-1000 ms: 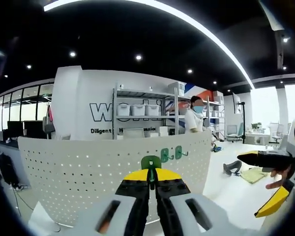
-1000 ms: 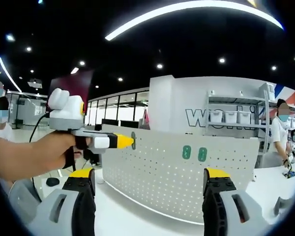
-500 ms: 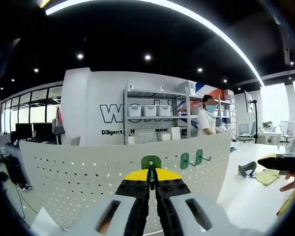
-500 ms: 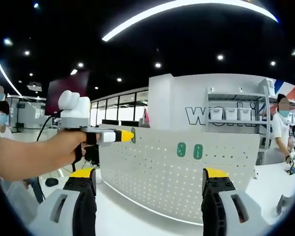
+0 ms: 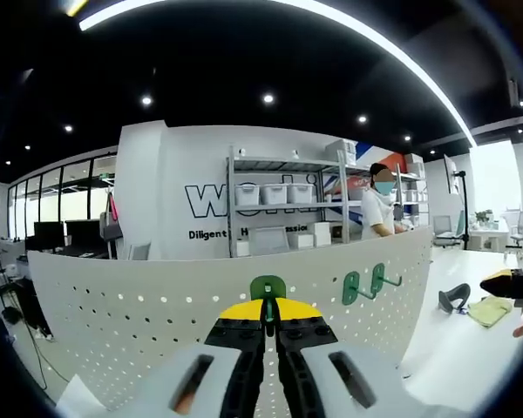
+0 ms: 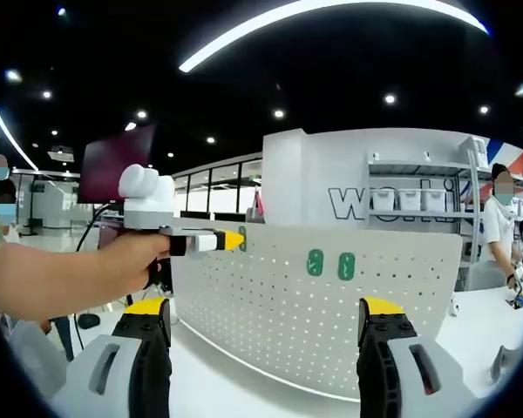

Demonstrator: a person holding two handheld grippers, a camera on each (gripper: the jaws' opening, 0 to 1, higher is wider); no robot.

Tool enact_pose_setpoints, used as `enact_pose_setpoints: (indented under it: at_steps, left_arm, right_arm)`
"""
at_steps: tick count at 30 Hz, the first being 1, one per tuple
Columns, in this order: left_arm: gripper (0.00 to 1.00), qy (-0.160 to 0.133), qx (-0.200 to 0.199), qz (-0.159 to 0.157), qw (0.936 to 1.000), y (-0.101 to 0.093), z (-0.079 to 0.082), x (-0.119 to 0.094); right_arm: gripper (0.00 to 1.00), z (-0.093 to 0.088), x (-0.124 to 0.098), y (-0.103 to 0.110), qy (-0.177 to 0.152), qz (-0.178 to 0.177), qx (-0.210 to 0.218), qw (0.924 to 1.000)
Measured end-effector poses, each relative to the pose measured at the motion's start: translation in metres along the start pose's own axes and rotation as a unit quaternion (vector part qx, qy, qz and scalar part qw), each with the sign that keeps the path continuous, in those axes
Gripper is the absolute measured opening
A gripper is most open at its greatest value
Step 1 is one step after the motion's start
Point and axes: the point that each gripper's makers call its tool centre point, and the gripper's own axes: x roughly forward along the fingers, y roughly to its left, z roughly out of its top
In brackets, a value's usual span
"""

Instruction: Insert the hook assembly into the mounting plate slot until the hook locks in place.

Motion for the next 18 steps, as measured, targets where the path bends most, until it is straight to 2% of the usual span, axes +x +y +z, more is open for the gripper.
enact_pose_setpoints:
  at_steps: [18]
  left_arm:
    - [0.03, 0.013, -0.002, 0.03, 0.9995, -0.003, -0.011, 0.027]
  right_arm:
    - [0.9, -0.009, 0.002, -0.014, 0.008, 0.0, 0.005, 1.0]
